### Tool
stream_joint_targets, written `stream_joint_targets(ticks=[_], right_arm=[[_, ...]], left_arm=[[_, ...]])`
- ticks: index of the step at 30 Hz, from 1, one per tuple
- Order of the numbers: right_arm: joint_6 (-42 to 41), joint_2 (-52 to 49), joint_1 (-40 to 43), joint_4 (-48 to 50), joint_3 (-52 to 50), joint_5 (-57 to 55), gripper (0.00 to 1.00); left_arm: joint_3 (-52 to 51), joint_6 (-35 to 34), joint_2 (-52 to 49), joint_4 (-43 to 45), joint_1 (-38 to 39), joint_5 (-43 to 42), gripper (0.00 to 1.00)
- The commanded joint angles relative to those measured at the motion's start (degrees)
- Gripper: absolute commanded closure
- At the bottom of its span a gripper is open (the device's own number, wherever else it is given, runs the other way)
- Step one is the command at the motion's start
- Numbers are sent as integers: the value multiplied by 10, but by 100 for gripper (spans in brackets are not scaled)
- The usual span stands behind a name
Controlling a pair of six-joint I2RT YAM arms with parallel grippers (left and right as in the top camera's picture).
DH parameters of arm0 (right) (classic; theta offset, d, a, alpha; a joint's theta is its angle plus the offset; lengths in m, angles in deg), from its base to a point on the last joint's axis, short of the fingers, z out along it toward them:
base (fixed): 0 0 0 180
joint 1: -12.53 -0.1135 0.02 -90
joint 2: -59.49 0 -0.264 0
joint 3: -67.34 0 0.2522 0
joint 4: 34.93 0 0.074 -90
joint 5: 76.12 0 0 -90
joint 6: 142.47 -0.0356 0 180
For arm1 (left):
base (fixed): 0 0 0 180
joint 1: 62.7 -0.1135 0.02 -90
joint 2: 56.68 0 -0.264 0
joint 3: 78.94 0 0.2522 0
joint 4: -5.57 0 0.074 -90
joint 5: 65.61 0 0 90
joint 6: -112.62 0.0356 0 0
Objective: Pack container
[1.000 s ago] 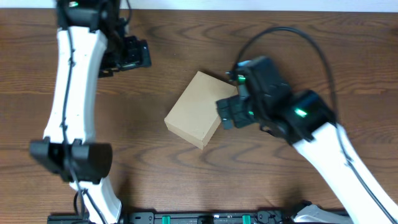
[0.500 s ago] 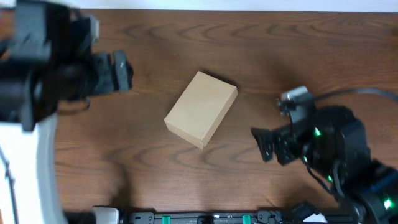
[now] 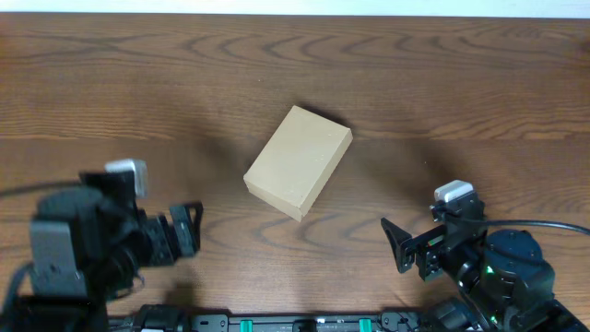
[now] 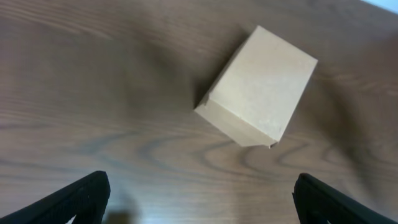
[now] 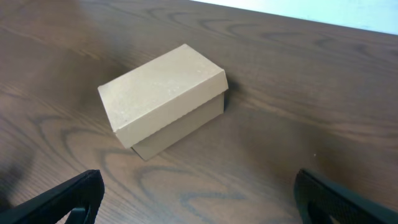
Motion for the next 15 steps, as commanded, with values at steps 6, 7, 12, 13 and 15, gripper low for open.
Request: stream_joint_targets(ticks=[6,7,12,13,15], right_arm=[[5,13,3,10,-33,-2,1],[5,12,3,10,-33,-2,1],[5,12,3,10,-33,-2,1],[5,12,3,9,-33,-2,1],[5,12,3,5,-33,-2,1]], left_arm=[[-184,-48,117,103,0,-47,5],[-195,-58,120,114,0,-47,5],[-214,-70,116,150,0,-47,5],[-214,-71,115,156,0,-47,5],[-214,-70,115,170,0,-47,5]])
